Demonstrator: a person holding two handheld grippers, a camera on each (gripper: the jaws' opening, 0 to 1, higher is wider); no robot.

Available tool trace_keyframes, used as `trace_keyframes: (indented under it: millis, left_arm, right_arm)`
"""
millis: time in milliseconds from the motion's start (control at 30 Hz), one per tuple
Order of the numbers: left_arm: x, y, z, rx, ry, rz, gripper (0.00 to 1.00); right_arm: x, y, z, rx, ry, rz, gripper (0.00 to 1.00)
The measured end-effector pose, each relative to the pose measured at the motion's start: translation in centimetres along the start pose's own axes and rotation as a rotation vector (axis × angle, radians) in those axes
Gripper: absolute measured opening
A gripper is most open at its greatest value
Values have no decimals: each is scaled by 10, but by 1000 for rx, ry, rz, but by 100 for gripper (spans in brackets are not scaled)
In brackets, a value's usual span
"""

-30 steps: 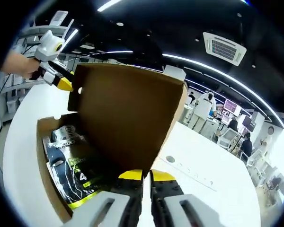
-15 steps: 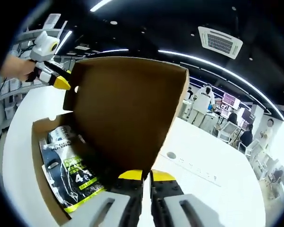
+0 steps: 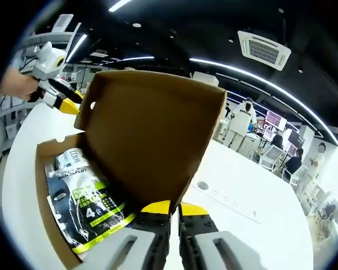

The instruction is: Operate the shoe box by opening the lid, removing the specified soft item, and placing it in the target area until the item is outside and the box remains undamaged.

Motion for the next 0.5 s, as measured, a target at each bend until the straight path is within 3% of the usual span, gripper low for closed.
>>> trace_keyframes:
  millis: [500]
  left_arm:
    - [-12,-35,12,70,53,65,31]
  right_arm:
    - [-5,1,-3,15,9,12,0]
Point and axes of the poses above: the point that each gripper's makers call its tool centre point, and the gripper's own axes: x roughly backward along the fingers, z roughly to its left, y roughly out of its top, the point moved 1 cm from there along x, roughly backward along the fingers, and after that the axes turned 8 degrees about -z, right-handed, at the moved point
